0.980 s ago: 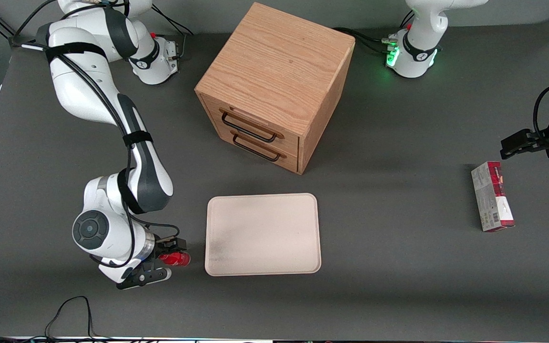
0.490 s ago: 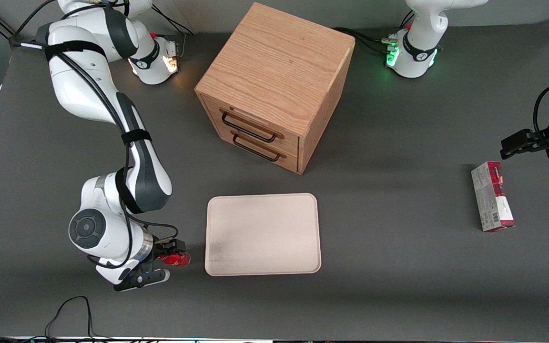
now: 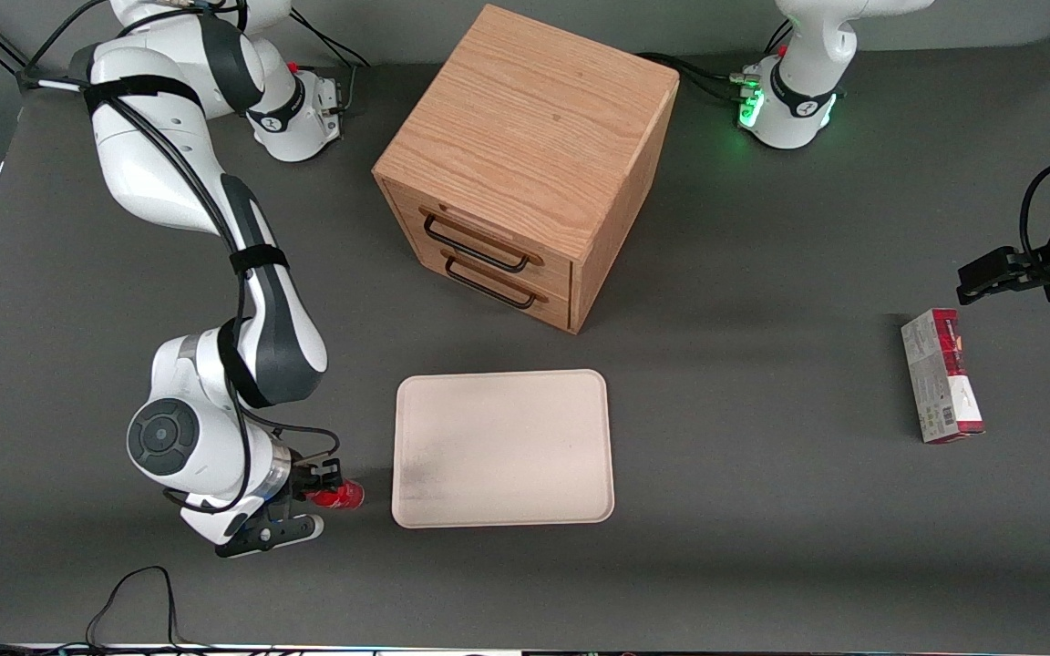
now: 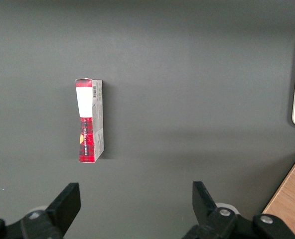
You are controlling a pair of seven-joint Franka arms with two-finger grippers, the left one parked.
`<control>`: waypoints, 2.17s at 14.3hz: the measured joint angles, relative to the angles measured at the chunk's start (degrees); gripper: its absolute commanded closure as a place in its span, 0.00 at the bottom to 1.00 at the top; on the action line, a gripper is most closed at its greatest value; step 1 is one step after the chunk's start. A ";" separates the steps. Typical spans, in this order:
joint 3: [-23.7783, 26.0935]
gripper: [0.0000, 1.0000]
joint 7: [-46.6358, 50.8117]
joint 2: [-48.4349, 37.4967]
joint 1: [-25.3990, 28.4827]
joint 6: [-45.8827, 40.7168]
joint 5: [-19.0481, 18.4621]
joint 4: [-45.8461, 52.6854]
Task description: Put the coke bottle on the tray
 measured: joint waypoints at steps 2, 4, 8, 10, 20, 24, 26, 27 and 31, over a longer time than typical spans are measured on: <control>0.02 1.00 0.00 -0.01 -0.13 -0.08 0.08 0.03; 0.02 1.00 0.00 -0.01 -0.13 -0.12 0.08 0.05; 0.02 1.00 0.00 -0.05 -0.18 -2.36 0.08 0.88; 0.02 1.00 0.00 -0.34 -0.24 -7.33 0.08 3.38; -0.05 1.00 0.00 -19.77 -0.33 -28.69 0.04 4.12; -0.06 1.00 -0.03 -22.79 -0.37 -28.82 0.04 -0.66; -0.02 1.00 -0.03 -22.64 -0.34 -28.39 0.04 -1.77; 0.11 1.00 -0.03 -22.12 -0.31 -27.26 0.05 -1.91; 1.28 1.00 1.89 -16.00 1.05 -19.07 0.06 0.48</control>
